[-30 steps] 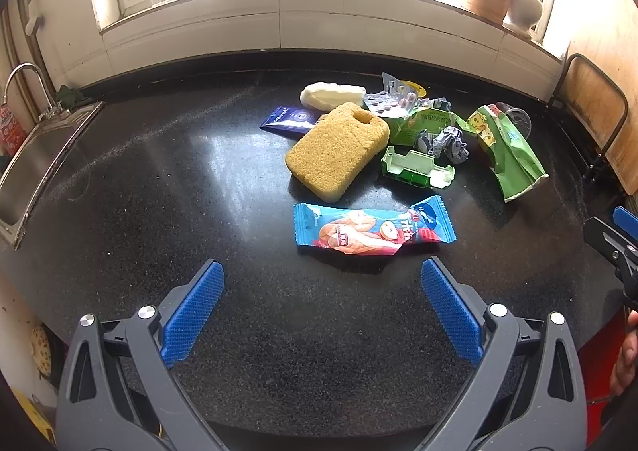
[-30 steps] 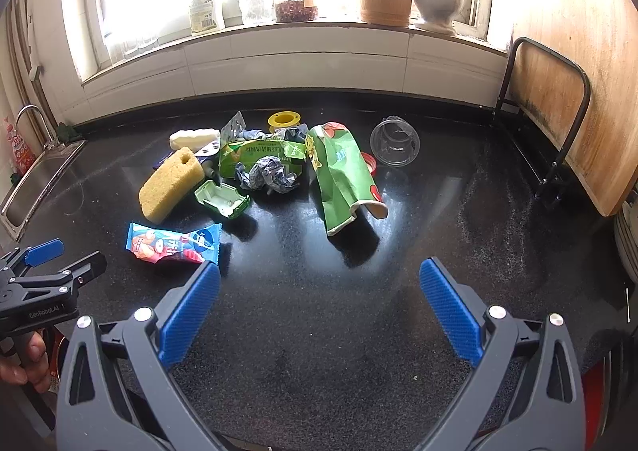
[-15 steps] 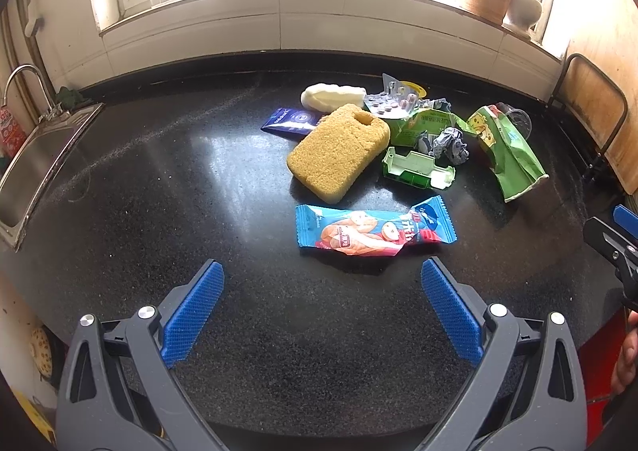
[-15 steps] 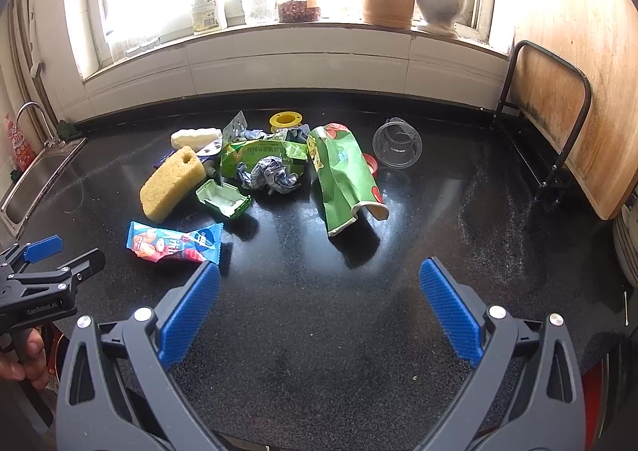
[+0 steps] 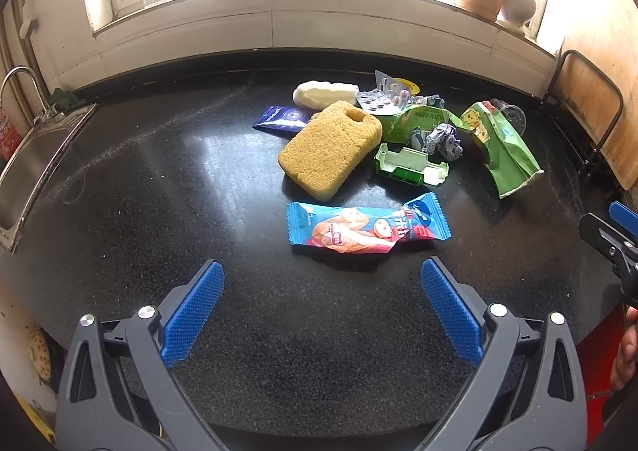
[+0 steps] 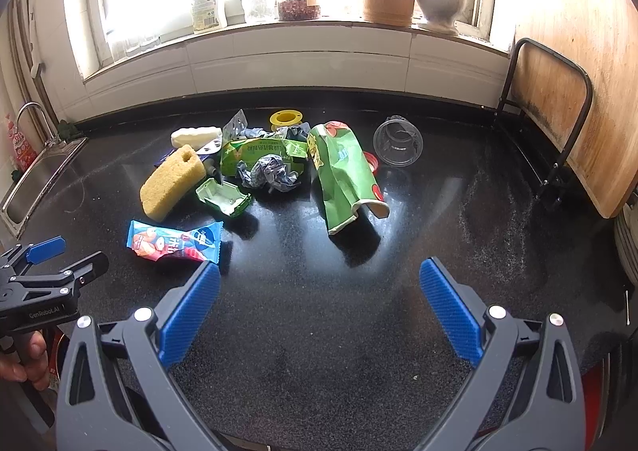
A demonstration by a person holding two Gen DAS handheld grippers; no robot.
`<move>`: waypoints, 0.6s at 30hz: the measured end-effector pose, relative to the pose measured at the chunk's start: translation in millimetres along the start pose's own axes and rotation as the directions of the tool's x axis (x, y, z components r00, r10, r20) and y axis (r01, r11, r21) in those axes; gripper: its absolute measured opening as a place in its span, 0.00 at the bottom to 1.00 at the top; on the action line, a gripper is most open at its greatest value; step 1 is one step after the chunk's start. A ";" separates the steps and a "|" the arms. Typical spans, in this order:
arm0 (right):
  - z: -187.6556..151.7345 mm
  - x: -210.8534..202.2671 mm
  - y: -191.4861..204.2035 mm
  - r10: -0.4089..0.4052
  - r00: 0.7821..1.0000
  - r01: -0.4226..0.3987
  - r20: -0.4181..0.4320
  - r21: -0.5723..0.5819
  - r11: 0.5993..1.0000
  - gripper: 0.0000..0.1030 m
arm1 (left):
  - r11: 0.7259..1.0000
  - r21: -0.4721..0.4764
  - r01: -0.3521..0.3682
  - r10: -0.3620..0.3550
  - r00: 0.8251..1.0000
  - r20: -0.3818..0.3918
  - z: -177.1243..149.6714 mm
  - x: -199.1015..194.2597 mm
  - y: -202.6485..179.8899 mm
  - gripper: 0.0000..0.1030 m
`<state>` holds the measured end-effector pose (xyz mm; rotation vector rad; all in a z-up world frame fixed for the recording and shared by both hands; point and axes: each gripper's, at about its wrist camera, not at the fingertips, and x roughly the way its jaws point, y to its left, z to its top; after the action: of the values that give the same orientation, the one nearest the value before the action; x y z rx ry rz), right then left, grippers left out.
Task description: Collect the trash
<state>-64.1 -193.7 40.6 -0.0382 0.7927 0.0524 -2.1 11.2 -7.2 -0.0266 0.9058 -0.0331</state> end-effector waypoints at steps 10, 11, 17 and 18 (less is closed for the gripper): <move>1.5 7.6 -1.5 -0.001 1.000 0.001 -0.008 -0.006 1.000 0.95 | 1.000 0.001 0.015 -0.015 1.000 0.005 3.7 7.2 2.1 0.94; 3.0 9.4 -2.2 0.000 1.000 0.000 -0.006 -0.009 1.000 0.95 | 1.000 0.010 0.012 -0.012 1.000 0.009 6.6 8.6 1.9 0.94; 20.2 36.7 -7.2 -0.028 1.000 0.027 -0.014 -0.061 0.998 0.95 | 0.993 0.118 -0.012 0.011 1.000 0.012 35.7 31.2 0.2 0.94; 23.7 42.2 -8.3 -0.028 0.999 0.027 -0.017 -0.069 0.997 0.95 | 0.993 0.121 0.000 0.000 1.000 0.006 41.1 37.3 1.4 0.94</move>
<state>-17.1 -199.3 27.3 -0.1150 0.8076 0.0538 53.3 11.5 -11.2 0.0862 0.8964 -0.0880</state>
